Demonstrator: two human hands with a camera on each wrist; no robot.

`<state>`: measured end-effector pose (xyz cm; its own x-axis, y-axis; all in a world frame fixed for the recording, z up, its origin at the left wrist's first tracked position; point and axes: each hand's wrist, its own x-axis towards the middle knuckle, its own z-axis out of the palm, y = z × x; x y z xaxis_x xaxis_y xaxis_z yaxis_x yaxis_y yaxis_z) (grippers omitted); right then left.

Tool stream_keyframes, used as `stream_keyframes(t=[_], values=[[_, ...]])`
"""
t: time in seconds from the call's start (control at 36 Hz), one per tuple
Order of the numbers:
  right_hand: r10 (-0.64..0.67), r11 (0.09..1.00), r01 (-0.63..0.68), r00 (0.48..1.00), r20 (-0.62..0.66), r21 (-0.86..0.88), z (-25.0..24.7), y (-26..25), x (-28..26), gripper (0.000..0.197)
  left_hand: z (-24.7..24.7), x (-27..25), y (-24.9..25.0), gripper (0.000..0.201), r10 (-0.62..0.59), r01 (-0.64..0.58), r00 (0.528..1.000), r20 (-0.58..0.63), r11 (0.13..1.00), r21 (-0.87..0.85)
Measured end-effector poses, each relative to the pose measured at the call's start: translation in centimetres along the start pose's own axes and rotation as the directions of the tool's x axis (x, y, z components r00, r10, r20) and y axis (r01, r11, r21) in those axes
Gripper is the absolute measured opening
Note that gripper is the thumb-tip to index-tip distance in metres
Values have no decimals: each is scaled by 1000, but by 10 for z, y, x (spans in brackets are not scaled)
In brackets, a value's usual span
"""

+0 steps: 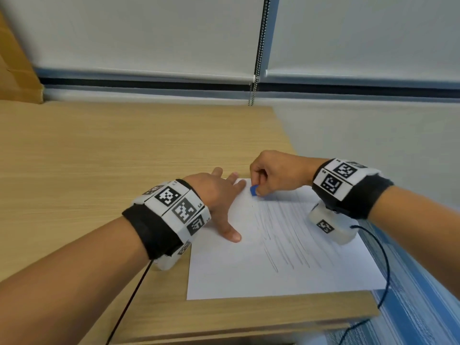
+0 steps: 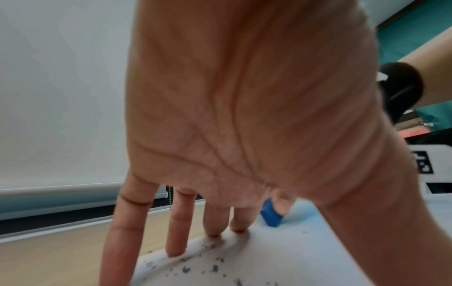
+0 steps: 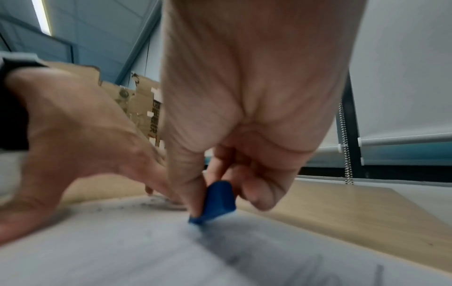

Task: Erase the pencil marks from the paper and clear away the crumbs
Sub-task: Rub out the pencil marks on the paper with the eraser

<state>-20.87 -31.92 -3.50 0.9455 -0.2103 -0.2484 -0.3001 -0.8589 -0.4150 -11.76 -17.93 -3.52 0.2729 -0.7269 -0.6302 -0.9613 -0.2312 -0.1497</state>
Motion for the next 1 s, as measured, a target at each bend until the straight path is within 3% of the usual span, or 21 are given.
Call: stream_keyframes(t=[0.06,0.11,0.19,0.36,0.47,0.53,0.69,0.83,0.89,1.0], values=[[6,1000,-6,999,-45,3,3,0,-1,7,0,0,-1,124,0,0,1000,0,1000,0],[-2,998,-3,996,84,61,5,-3,-7,8,0,1,-1,125,5,-5,1000,1,1000,-5],[-26,997,1,953,301,83,5,-11,-14,9,0,2,-1,125,8,-8,1000,-7,1000,-5],[-28,994,24,999,39,105,10,-7,-7,17,1,2,-1,124,4,-5,1000,-11,1000,-11],[-49,989,8,957,285,146,11,-11,-18,10,2,3,-1,125,2,-2,1000,-8,1000,-1],[-34,993,-7,943,330,122,8,-13,-17,9,2,3,-1,125,4,-4,1000,-7,1000,0],[-2,991,-8,997,81,130,10,-11,-10,11,1,3,-2,126,-1,1,1000,-13,1000,-21],[-27,989,-33,920,391,145,11,-19,-21,8,2,4,-2,125,-3,3,1000,-14,1000,5],[-16,988,-37,940,342,148,9,-18,-18,9,3,4,-2,125,0,0,1000,-22,1000,-2],[14,980,-36,994,111,195,12,-12,-15,7,2,3,-2,125,0,0,1000,-26,1000,-2]])
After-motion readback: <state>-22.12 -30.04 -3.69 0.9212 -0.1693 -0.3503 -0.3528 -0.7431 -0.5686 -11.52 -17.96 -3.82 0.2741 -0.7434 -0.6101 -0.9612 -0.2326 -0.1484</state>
